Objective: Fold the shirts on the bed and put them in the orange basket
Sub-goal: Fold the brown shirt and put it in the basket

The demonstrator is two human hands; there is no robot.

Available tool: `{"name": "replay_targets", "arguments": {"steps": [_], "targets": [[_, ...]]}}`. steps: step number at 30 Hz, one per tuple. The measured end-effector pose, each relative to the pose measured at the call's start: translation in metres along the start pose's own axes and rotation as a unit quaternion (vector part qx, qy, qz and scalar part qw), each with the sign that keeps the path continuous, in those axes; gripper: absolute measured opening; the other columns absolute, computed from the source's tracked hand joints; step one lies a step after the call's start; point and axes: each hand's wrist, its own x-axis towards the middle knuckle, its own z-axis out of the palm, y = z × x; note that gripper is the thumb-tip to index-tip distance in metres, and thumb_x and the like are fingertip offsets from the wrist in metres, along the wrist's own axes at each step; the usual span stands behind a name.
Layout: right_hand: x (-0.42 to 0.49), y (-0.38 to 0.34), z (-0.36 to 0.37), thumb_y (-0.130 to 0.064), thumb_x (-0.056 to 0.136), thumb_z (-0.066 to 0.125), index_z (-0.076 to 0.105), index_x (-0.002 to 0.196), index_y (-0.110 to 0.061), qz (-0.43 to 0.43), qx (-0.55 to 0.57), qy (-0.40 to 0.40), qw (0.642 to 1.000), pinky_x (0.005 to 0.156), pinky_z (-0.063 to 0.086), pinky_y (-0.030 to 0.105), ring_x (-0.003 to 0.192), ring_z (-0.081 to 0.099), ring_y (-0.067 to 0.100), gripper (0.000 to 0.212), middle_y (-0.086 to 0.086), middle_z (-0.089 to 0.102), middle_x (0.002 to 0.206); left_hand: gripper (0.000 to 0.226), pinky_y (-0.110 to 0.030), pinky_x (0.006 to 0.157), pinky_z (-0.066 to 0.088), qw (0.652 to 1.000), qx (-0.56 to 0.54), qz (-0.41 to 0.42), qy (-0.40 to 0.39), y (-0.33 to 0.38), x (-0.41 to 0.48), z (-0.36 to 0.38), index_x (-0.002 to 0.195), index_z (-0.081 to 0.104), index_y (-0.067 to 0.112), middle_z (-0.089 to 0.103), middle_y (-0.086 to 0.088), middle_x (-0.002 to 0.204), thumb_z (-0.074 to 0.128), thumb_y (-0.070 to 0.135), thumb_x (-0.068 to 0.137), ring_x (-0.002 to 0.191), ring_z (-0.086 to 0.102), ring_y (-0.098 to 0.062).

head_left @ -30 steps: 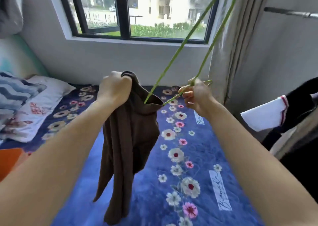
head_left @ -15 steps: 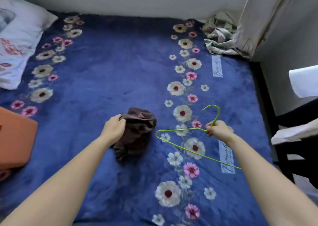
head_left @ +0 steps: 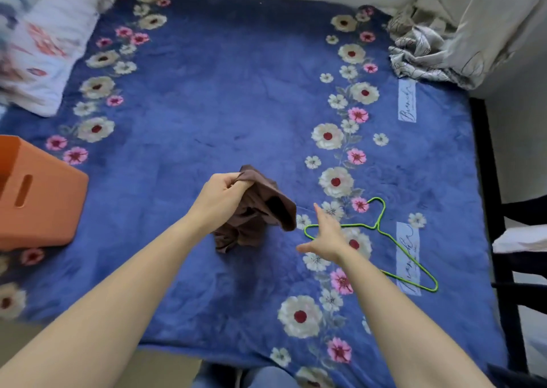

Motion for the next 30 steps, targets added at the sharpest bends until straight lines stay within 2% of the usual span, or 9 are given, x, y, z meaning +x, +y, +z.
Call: {"name": "replay_targets", "arguments": {"steps": [3, 7, 9, 12, 17, 20, 22, 26, 30], "targets": [[-0.006, -0.041, 0.018, -0.033, 0.080, 0.073, 0.008, 0.150, -0.040, -0.035, 0.032, 0.066, 0.997, 0.113, 0.022, 0.048, 0.143, 0.016, 0.026, 0.096, 0.004, 0.013, 0.156, 0.039, -0.019, 0.069, 0.052, 0.999, -0.018, 0.033, -0.006, 0.016, -0.015, -0.026, 0.071, 0.072, 0.028, 0.073, 0.010, 0.070, 0.046, 0.018, 0.098, 0.067, 0.066, -0.003], [-0.020, -0.111, -0.011, 0.013, 0.084, 0.044, 0.067, 0.110, -0.009, -0.135, 0.194, 0.129, 0.963, 0.093, 0.041, 0.033, 0.109, 0.055, 0.014, 0.042, 0.018, 0.057, 0.120, 0.036, -0.016, 0.064, 0.051, 0.996, -0.037, 0.083, 0.019, 0.032, -0.034, -0.087, 0.072, 0.070, 0.022, 0.070, 0.012, 0.064, 0.046, 0.018, 0.098, 0.064, 0.066, -0.002], [-0.036, -0.144, -0.040, 0.013, 0.087, 0.040, 0.066, 0.090, -0.011, -0.164, 0.269, 0.129, 0.940, 0.074, 0.043, 0.026, 0.075, 0.056, 0.003, 0.036, 0.008, 0.062, 0.091, 0.037, -0.021, 0.061, 0.047, 0.993, -0.020, 0.094, 0.073, 0.035, -0.033, -0.124, 0.065, 0.066, 0.019, 0.065, 0.012, 0.057, 0.048, 0.026, 0.097, 0.059, 0.060, -0.006], [-0.063, -0.190, -0.078, -0.001, 0.097, 0.041, 0.063, 0.088, -0.016, -0.183, 0.298, 0.176, 0.920, 0.068, 0.042, 0.020, 0.074, 0.051, 0.007, 0.027, -0.001, 0.059, 0.082, 0.043, -0.028, 0.061, 0.043, 0.992, -0.005, 0.072, 0.106, 0.043, -0.036, -0.187, 0.061, 0.065, 0.015, 0.061, 0.001, 0.059, 0.055, 0.043, 0.091, 0.059, 0.058, -0.014], [-0.126, -0.250, -0.118, -0.044, 0.086, 0.063, 0.054, 0.065, -0.009, -0.249, 0.028, 0.242, 0.937, 0.058, 0.030, 0.033, 0.061, 0.039, 0.008, 0.042, 0.007, 0.047, 0.063, 0.028, -0.026, 0.075, 0.051, 0.974, 0.170, 0.053, -0.141, 0.064, -0.050, -0.287, 0.088, 0.076, 0.024, 0.075, 0.007, 0.085, 0.079, 0.040, 0.065, 0.081, 0.071, -0.010], [-0.171, -0.272, -0.124, -0.072, 0.057, 0.071, 0.061, 0.072, -0.012, -0.195, -0.108, 0.208, 0.952, 0.061, 0.042, 0.035, 0.061, 0.054, 0.013, 0.063, -0.001, 0.058, 0.065, 0.021, -0.030, 0.076, 0.053, 0.939, 0.312, 0.076, -0.124, 0.076, -0.050, -0.326, 0.084, 0.076, 0.021, 0.075, 0.003, 0.081, 0.086, 0.023, 0.065, 0.083, 0.071, -0.019], [-0.188, -0.280, -0.121, -0.062, 0.058, 0.077, 0.068, 0.079, -0.019, -0.183, -0.168, 0.222, 0.943, 0.067, 0.047, 0.035, 0.071, 0.060, 0.014, 0.049, -0.002, 0.065, 0.073, 0.025, -0.033, 0.084, 0.053, 0.949, 0.274, 0.092, -0.123, 0.084, -0.058, -0.335, 0.087, 0.076, 0.020, 0.075, 0.002, 0.084, 0.086, 0.029, 0.065, 0.084, 0.071, -0.017], [-0.205, -0.303, -0.114, -0.017, 0.081, 0.071, 0.064, 0.072, -0.009, -0.261, 0.072, 0.253, 0.929, 0.063, 0.035, 0.031, 0.066, 0.049, 0.012, 0.013, 0.001, 0.053, 0.067, 0.029, -0.027, 0.086, 0.053, 0.927, 0.185, 0.112, -0.307, 0.095, -0.085, -0.319, 0.098, 0.074, 0.015, 0.074, -0.001, 0.098, 0.078, 0.028, 0.072, 0.093, 0.070, -0.017], [-0.222, -0.327, -0.112, -0.005, 0.080, 0.065, 0.069, 0.063, -0.021, -0.288, 0.220, 0.208, 0.909, 0.060, 0.043, 0.022, 0.059, 0.055, 0.009, 0.024, -0.004, 0.060, 0.060, 0.018, -0.026, 0.074, 0.051, 0.870, 0.291, 0.121, -0.380, 0.085, -0.087, -0.282, 0.089, 0.069, 0.021, 0.072, 0.011, 0.085, 0.074, 0.017, 0.073, 0.082, 0.067, -0.012]]}}
